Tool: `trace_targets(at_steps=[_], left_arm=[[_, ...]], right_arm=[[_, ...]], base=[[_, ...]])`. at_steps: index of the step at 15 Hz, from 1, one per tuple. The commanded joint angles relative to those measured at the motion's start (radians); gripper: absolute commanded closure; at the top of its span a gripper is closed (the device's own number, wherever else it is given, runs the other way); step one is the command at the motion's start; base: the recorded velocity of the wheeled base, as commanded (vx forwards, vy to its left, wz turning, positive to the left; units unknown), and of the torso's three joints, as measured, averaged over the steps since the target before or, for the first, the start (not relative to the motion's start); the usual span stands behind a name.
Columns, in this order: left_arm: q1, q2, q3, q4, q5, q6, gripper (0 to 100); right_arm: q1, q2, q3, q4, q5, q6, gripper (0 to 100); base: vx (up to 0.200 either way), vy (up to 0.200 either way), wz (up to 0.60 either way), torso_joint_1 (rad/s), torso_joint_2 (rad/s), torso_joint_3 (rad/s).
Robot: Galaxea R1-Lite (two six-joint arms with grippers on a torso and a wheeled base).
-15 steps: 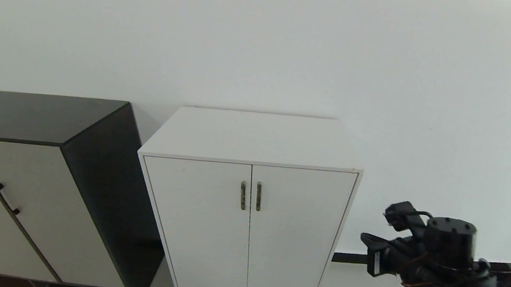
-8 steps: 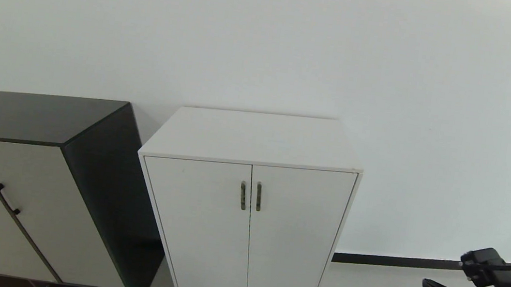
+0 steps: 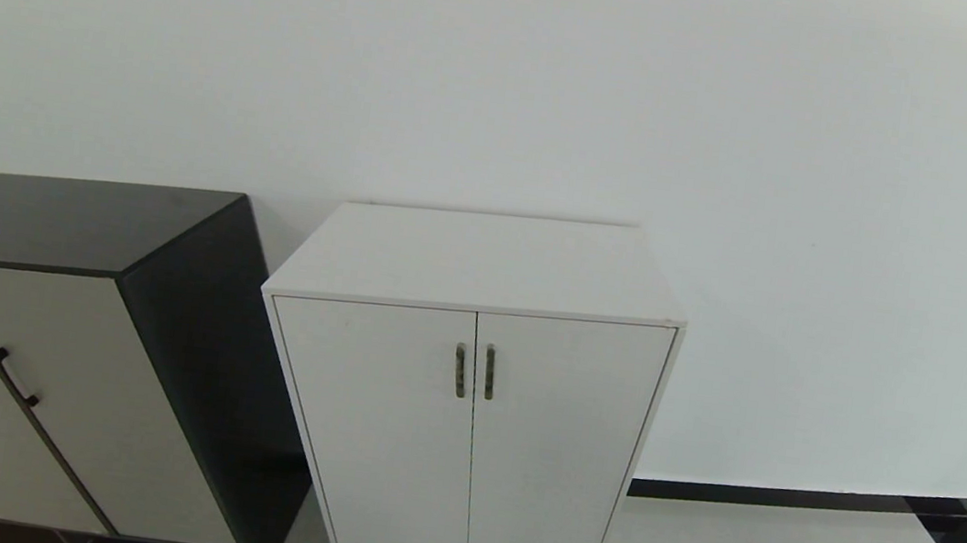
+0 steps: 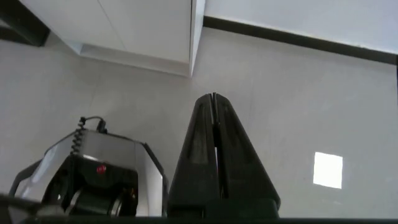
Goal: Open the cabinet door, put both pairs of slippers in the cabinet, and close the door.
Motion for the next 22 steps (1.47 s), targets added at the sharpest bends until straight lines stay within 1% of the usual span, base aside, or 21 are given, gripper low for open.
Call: trace_targets(at_steps=[1, 4, 7, 8, 10, 13, 15, 17, 20, 22], left_arm=[[0.0, 0.0, 0.0, 0.0, 0.0, 0.0, 100], [0.0, 0.0, 0.0, 0.0, 0.0, 0.0, 100], [0.0, 0.0, 0.0, 0.0, 0.0, 0.0, 100], [0.0, 0.0, 0.0, 0.0, 0.0, 0.0, 100], [0.0, 0.0, 0.0, 0.0, 0.0, -0.002, 100], [0.0, 0.0, 0.0, 0.0, 0.0, -0.002, 100], [0.0, 0.0, 0.0, 0.0, 0.0, 0.0, 100], [0.0, 0.0, 0.0, 0.0, 0.0, 0.0, 100], [0.0, 0.0, 0.0, 0.0, 0.0, 0.0, 100], [0.0, 0.0, 0.0, 0.0, 0.0, 0.0, 100]], right_arm=[[0.0, -0.305, 0.002, 0.198, 0.027, 0.0, 100], [-0.001, -0.426, 0.002, 0.325, 0.086, 0.003, 100], [-0.001, -0.472, 0.002, 0.33, 0.113, 0.011, 100], [-0.007, -0.51, 0.0, 0.385, 0.155, 0.0, 100], [-0.017, -0.509, 0.0, 0.374, 0.158, 0.0, 100], [-0.101, -0.556, 0.002, 0.374, 0.156, -0.001, 100], [-0.198, -0.619, 0.002, 0.374, 0.156, -0.001, 100], [-0.273, -0.665, 0.002, 0.374, 0.156, -0.001, 100], [-0.31, -0.746, 0.0, 0.374, 0.156, -0.003, 100], [-0.311, -0.816, 0.0, 0.374, 0.156, -0.003, 100]], base=[[0.0, 0.0, 0.0, 0.0, 0.0, 0.0], [0.0, 0.0, 0.0, 0.0, 0.0, 0.0], [0.0, 0.0, 0.0, 0.0, 0.0, 0.0], [0.0, 0.0, 0.0, 0.0, 0.0, 0.0], [0.0, 0.0, 0.0, 0.0, 0.0, 0.0], [0.0, 0.0, 0.0, 0.0, 0.0, 0.0], [0.0, 0.0, 0.0, 0.0, 0.0, 0.0], [0.0, 0.0, 0.0, 0.0, 0.0, 0.0], [0.0, 0.0, 0.0, 0.0, 0.0, 0.0], [0.0, 0.0, 0.0, 0.0, 0.0, 0.0]])
